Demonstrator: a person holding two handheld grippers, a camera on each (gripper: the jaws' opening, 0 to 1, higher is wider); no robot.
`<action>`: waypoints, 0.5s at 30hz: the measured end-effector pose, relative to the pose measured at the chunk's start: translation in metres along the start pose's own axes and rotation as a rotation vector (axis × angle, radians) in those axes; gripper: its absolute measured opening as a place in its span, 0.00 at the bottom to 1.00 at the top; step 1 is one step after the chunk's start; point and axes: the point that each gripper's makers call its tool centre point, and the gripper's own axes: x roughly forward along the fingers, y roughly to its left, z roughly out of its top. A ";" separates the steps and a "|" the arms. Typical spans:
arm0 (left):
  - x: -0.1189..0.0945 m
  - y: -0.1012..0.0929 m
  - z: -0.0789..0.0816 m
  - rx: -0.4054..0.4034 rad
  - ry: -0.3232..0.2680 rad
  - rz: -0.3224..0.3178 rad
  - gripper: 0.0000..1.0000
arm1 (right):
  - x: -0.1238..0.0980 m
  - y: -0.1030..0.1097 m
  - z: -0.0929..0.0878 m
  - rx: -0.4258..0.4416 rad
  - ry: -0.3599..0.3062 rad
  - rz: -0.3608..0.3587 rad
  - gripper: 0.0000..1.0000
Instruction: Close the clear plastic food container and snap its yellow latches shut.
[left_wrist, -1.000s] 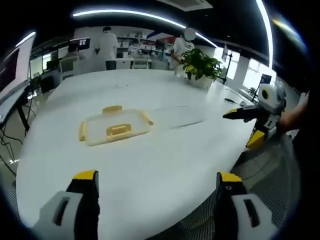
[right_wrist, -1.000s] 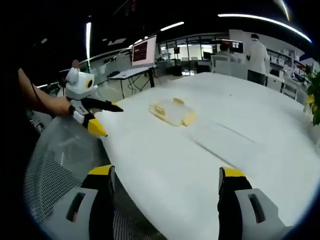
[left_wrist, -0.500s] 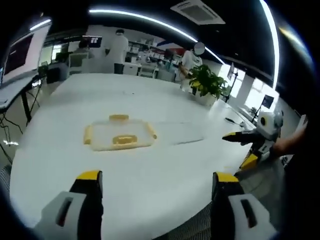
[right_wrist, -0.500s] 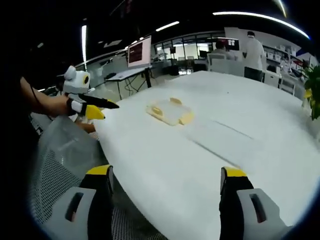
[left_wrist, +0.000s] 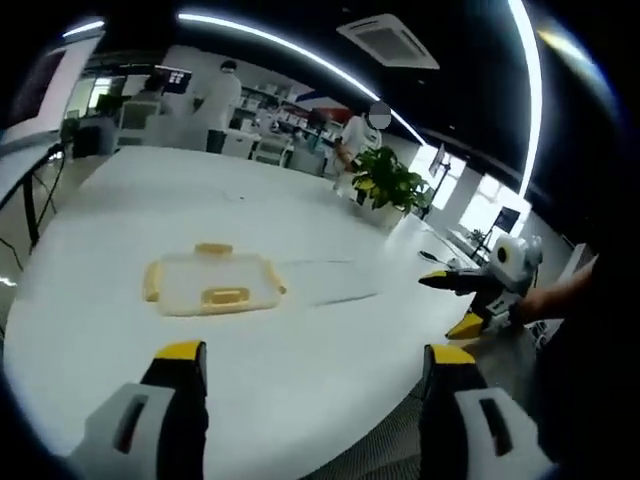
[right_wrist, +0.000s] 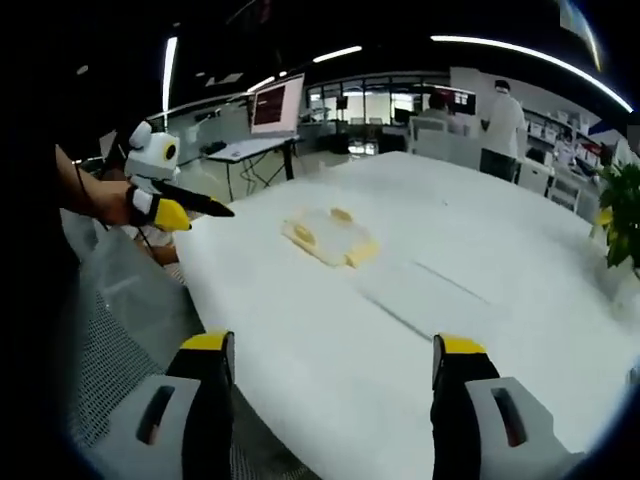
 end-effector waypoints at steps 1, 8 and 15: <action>0.002 -0.001 -0.002 -0.024 0.011 -0.021 0.86 | 0.000 0.001 0.005 0.003 -0.010 -0.007 0.80; 0.006 0.004 -0.008 0.026 0.071 -0.081 0.81 | 0.012 0.007 0.013 0.041 0.001 -0.032 0.76; 0.011 0.021 0.008 0.035 0.076 -0.105 0.81 | 0.024 0.009 0.031 0.015 0.011 -0.015 0.73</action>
